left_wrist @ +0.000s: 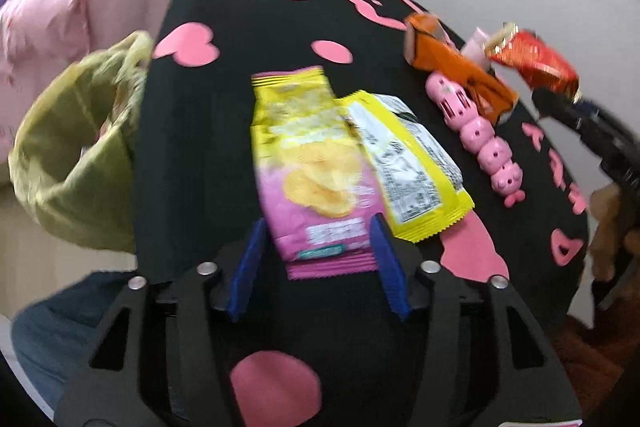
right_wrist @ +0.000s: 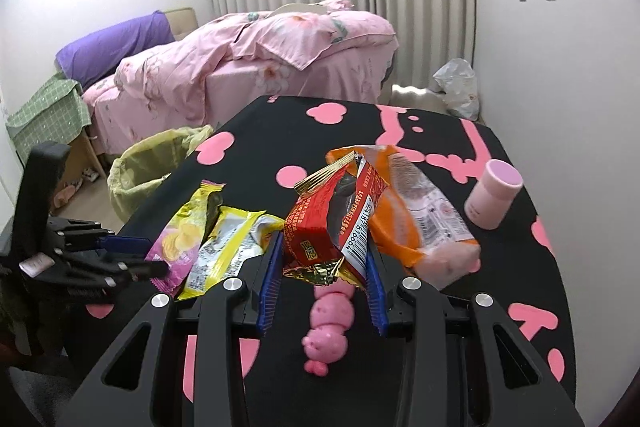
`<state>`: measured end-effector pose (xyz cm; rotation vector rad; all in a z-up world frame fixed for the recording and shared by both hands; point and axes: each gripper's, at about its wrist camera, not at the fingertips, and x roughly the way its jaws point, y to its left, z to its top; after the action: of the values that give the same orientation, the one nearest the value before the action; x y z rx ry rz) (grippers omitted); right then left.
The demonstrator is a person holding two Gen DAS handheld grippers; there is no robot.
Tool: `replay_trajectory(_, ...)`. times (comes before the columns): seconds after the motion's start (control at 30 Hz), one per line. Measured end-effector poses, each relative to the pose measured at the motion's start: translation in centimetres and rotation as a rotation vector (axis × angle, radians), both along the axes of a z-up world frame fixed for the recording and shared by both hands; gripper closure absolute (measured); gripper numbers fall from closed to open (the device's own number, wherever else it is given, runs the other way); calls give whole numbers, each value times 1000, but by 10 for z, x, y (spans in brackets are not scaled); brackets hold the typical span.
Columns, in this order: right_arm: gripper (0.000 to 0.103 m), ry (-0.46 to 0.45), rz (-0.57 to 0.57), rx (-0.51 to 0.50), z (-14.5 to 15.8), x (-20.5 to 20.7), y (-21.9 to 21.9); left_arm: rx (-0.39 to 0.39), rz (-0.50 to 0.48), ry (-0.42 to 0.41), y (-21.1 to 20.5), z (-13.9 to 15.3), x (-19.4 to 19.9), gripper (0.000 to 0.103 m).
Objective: Collect trash
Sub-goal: 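Grasp the red snack bag with the right tool while the left tool holds the yellow bags, then carry the yellow bags and red bag over the yellow bin and open both tools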
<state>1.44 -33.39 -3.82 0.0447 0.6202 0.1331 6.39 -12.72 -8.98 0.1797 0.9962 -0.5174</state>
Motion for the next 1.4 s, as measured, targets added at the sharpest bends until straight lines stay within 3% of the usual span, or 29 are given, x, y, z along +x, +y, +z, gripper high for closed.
replay_trajectory(0.1,67,-6,-10,13,-1,-4,-8,74,-16,-25,-19,-4,2,44)
replay_trajectory(0.2,67,-13,-20,14,-5,-9,-16,105,2,-47,-29,-6,6,44)
replay_trajectory(0.23,67,-15,-23,10,-6,-10,-16,102,13,-51,-29,-6,7,48)
replay_trajectory(0.3,67,-20,-33,1,-8,-15,-20,54,39,-30,-23,-3,12,78)
replay_trajectory(0.4,67,-26,-41,7,-10,-20,-26,-73,60,30,-8,3,16,93)
replay_trajectory(0.53,67,-32,-59,31,-10,-25,-36,-135,71,-5,7,20,8,93)
replay_trajectory(0.67,67,-36,-53,59,-6,-25,-39,-139,74,-48,13,34,3,93)
replay_trajectory(0.93,67,-71,36,50,17,-15,-10,-181,101,-89,39,51,1,93)
replay_trajectory(1.1,67,-99,104,30,38,6,20,-208,200,-127,82,65,14,93)
replay_trajectory(1.3,67,-106,221,22,59,47,75,-167,330,-209,143,77,32,93)
replay_trajectory(1.4,67,-104,284,-2,63,66,107,-183,411,-226,175,81,42,93)
